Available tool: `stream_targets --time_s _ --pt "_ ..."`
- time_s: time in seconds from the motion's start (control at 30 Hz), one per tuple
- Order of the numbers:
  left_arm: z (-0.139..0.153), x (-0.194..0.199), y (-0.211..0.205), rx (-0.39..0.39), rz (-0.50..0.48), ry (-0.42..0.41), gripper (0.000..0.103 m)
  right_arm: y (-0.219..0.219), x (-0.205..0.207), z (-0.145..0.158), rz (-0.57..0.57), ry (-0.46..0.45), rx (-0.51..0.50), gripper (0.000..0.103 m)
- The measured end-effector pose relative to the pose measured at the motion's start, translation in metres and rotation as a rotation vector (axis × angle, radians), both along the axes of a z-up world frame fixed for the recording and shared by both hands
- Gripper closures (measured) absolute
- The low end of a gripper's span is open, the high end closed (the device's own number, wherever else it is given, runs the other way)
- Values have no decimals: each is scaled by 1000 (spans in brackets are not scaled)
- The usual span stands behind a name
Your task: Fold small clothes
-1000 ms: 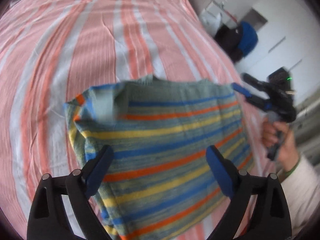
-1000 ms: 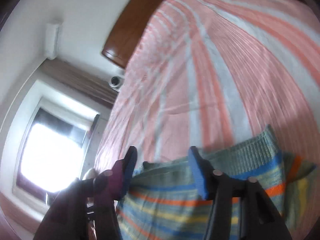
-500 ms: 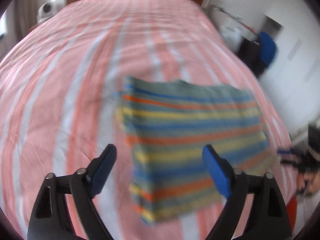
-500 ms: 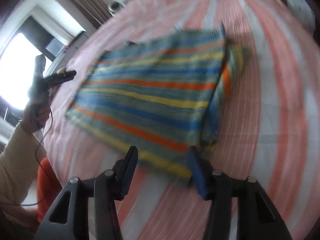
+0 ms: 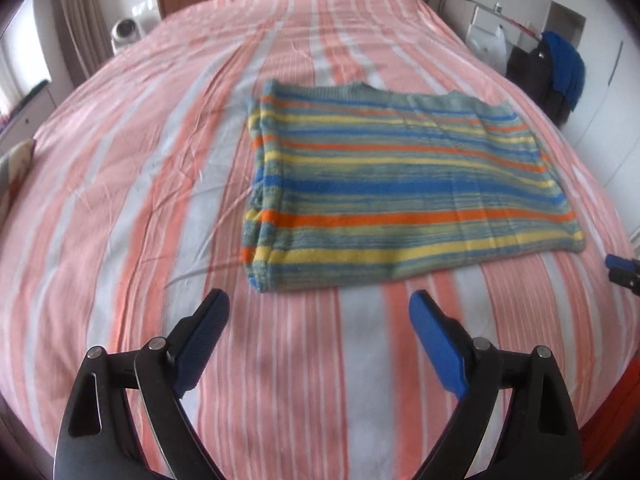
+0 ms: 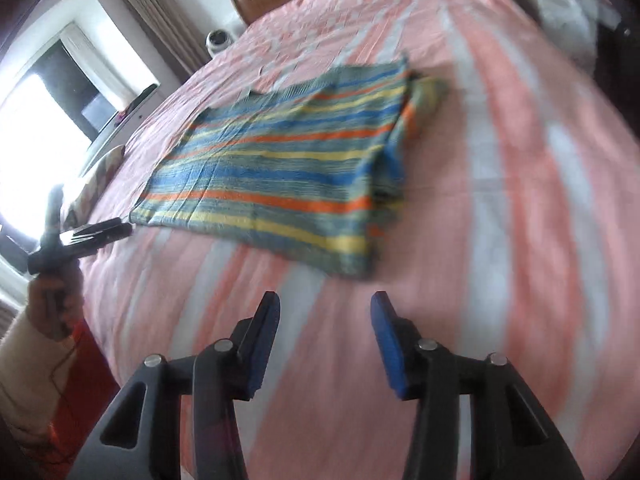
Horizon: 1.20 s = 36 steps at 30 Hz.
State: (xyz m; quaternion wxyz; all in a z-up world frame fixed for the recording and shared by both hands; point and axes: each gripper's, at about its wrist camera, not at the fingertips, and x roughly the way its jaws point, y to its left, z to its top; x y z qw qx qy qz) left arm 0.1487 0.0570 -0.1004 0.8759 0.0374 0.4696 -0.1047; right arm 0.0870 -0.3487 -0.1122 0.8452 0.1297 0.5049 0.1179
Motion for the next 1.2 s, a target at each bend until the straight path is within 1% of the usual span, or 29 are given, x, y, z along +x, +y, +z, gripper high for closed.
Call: stream_targets --time_s 0.03,0.07,0.1,0.17,0.27,0.3,0.37,0.4,0.43,0.47,0.5,0.53,0.63,0.67,0.7,0.77,0.8,0.83,0.87,0.9,0.97,1.07,1.2 --pt "1 0 -3 2 0 -2 11 -2 -10 2 -19 -15 -11 49" --pt "3 -3 -5 8 -1 -9 11 -3 -10 -1 -32 -23 -17 45" --pt "6 -5 -7 15 -2 -17 11 -4 -15 -1 -47 -34 -32 43" --pt "9 -4 -8 38 -3 -31 11 -8 -24 -6 -76 -48 -66 43" --pt "13 -9 -12 62 -2 -47 10 -18 -39 -16 -122 -48 -74 43" --pt "14 -13 -14 73 0 -53 10 -19 -43 -18 -135 -53 -78 41" --pt "11 -15 -21 97 11 -60 8 -23 -48 -18 -158 -65 -89 31" --pt "9 -17 -25 110 14 -60 8 -24 -50 -18 -175 -70 -87 21" --pt "6 -19 -30 124 11 -57 8 -24 -52 -19 -195 -72 -84 16" --pt "1 -20 -36 140 2 -52 8 -24 -54 -21 -218 -69 -86 5" --pt "-5 -23 -44 161 -14 -47 8 -23 -55 -24 -243 -65 -93 1" --pt "-9 -25 -48 170 -26 -43 8 -22 -56 -27 -266 -60 -108 1" --pt "-26 -33 -65 198 -65 -31 8 -11 -57 -29 -277 -65 -170 0" --pt "-30 -35 -68 203 -68 -39 8 -8 -56 -29 -271 -52 -200 0" --pt "-34 -39 -71 203 -62 -69 8 -4 -55 -30 -260 -45 -227 0" --pt "-38 -42 -70 189 -35 -97 1 0 -58 -32 -245 -61 -260 0" --pt "-42 -42 -64 151 -5 -93 0 -1 -61 -33 -250 -76 -251 0" --pt "-46 -41 -57 98 15 -84 1 -3 -64 -34 -257 -90 -233 0" --pt "-49 -42 -49 37 34 -84 1 -7 -67 -36 -266 -102 -204 0" --pt "-51 -44 -44 2 40 -96 0 -10 -68 -37 -274 -111 -180 0" --pt "-52 -48 -46 11 35 -114 1 -12 -72 -37 -281 -132 -166 0" --pt "-52 -48 -48 18 43 -113 1 -3 -74 -38 -266 -146 -219 0" --pt "-53 -49 -48 10 40 -110 1 -3 -75 -39 -270 -169 -221 0"
